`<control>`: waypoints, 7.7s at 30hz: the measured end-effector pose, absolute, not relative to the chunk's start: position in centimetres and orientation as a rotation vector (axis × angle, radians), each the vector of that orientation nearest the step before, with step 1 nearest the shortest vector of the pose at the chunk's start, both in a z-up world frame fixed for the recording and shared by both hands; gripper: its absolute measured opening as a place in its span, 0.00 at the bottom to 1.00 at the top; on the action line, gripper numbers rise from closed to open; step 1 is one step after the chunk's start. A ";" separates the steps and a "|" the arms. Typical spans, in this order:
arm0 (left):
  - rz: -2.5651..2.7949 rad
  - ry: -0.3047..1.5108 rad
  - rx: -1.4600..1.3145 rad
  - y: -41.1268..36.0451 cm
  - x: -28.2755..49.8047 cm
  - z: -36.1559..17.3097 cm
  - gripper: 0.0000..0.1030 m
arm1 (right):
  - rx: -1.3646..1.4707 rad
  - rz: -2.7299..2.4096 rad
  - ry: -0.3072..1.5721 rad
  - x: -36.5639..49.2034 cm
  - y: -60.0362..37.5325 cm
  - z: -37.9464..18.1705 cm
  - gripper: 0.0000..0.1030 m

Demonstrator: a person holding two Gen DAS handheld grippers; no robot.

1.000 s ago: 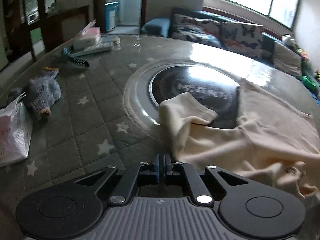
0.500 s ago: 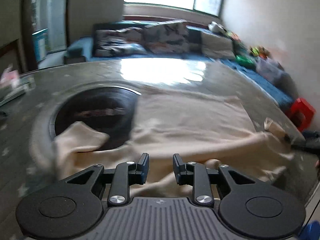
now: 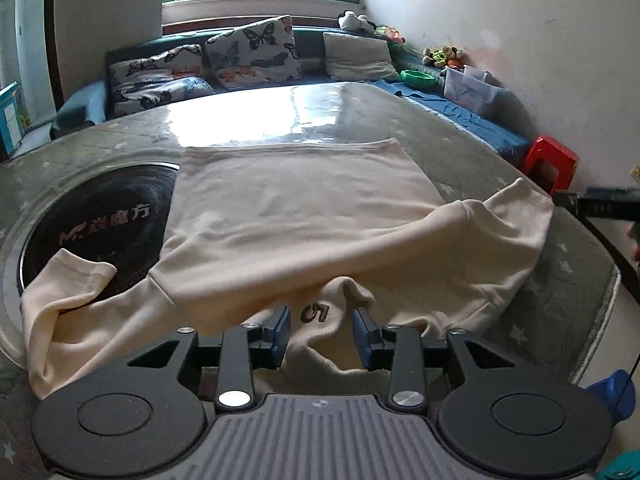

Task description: Fold clothes

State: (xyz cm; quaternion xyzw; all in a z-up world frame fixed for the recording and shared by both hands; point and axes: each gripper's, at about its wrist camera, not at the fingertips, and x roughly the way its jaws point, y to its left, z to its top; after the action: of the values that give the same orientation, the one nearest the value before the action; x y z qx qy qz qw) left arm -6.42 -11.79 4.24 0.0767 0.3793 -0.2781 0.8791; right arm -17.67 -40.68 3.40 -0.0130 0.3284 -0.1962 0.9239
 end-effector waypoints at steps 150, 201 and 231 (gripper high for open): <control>-0.406 0.746 0.165 -11.8 -5.1 2.1 0.46 | 0.045 -0.335 0.771 -11.8 -49.1 -0.8 0.03; -0.126 0.686 0.088 -1.1 -2.3 4.2 0.55 | 0.018 -0.103 0.768 -11.1 -41.6 0.4 0.43; 0.288 0.650 -0.132 10.8 -3.3 2.8 0.07 | 0.030 -0.143 0.824 -10.1 -40.8 -1.1 0.64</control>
State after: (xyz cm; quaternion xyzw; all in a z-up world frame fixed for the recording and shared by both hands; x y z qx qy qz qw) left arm -3.29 10.78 2.80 -0.0647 0.3178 0.1409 0.9354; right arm -10.05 -40.82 -1.07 0.0144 0.4002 -0.0696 0.9137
